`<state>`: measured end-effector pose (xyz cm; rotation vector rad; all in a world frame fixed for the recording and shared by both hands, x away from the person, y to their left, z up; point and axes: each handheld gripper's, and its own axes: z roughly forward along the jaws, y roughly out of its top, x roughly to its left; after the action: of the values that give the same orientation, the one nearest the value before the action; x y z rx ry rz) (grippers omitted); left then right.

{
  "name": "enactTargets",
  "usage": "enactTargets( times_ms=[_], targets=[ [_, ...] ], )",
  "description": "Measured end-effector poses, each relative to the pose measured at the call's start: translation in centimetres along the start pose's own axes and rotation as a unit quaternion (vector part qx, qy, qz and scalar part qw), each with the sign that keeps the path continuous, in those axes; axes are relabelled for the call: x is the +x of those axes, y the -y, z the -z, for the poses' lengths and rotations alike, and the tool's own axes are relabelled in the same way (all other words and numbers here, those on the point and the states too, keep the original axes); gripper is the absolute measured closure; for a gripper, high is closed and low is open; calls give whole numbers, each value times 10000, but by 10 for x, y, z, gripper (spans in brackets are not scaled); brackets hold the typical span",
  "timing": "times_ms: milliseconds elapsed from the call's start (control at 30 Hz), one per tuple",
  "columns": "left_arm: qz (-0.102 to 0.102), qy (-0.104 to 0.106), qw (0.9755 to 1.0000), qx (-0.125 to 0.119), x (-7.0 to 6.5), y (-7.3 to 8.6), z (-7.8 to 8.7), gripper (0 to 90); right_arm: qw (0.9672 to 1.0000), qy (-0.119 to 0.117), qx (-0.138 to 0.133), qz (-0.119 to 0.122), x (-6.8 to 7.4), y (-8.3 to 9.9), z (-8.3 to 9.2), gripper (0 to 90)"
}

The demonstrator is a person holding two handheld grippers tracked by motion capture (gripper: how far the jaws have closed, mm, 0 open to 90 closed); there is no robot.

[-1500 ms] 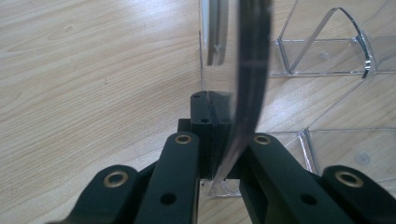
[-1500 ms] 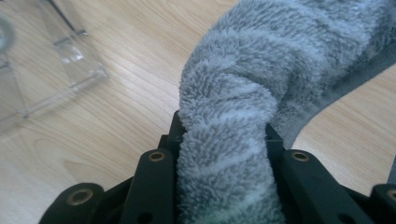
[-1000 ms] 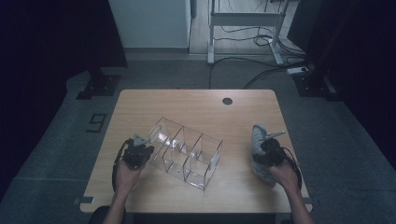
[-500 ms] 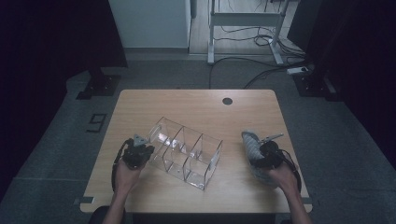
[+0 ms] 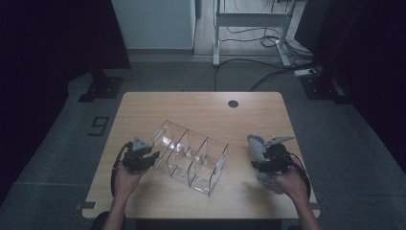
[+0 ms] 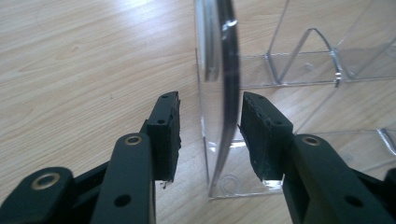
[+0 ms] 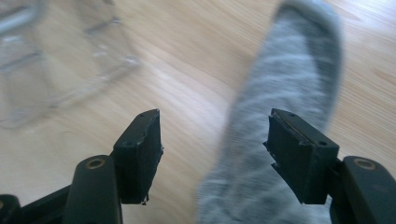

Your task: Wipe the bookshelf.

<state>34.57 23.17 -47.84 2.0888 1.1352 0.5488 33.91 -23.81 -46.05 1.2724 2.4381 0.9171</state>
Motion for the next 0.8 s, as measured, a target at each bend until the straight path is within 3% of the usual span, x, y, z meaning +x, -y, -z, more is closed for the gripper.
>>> enactTargets(
  times_ms=[367, 433, 600, 700, 800],
  targets=[
    [-88, -35, 9999, -76, -4, -1, 11, 586, 9980, -551, -80, 289, 38, 2, -4, 348],
    [-95, -75, 9999, -99, -4, -1, 13, 612, 9974, -618, -57, 354, 44, 1, -6, 349],
    [-20, -124, 9998, -125, 0, -3, 18, 783, 9959, -774, 3, 471, 53, -3, -13, 357],
    [38, 12, 9999, -136, 3, -4, 17, 831, 9952, -810, -23, 552, 55, -10, -16, 379],
    [32, -38, 9999, -96, 4, -7, 15, 846, 9947, -849, -55, 581, 56, -20, -19, 387]
  ],
)
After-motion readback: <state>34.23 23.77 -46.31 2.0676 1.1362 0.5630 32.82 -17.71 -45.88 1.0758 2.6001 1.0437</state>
